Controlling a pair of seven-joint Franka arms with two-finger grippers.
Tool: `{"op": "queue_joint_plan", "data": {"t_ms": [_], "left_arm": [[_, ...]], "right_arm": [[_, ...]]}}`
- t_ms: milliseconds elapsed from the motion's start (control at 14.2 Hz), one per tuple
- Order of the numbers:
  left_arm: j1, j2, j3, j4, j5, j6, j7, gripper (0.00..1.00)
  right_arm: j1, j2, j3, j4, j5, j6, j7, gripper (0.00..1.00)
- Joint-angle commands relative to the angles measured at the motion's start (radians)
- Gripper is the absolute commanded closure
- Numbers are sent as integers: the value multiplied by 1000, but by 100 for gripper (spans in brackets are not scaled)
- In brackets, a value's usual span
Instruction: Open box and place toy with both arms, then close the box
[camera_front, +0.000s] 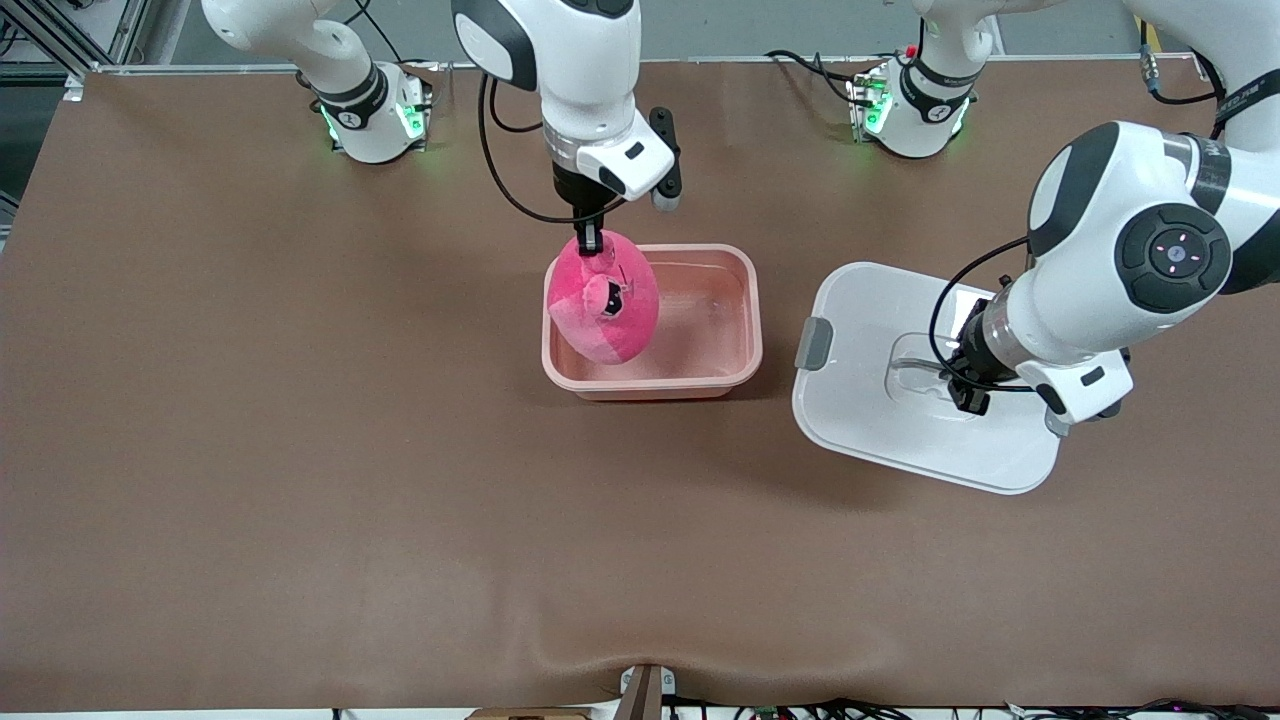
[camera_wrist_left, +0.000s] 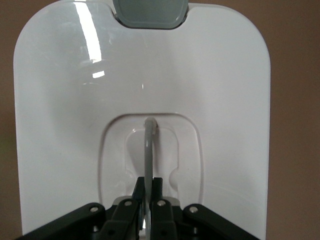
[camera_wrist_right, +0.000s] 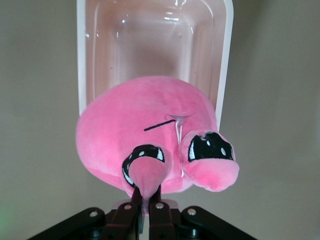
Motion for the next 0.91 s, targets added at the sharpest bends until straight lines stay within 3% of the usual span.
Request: {"op": "queue_joint_plan", "data": {"t_ms": [0, 842], "left_arm": [[0, -21, 0, 1, -20, -7, 1, 100], [0, -34, -16, 2, -37, -7, -1, 100]], "right_arm": [[6, 8, 0, -10, -50, 11, -11, 100], [5, 0, -1, -12, -58, -4, -52, 100]]}}
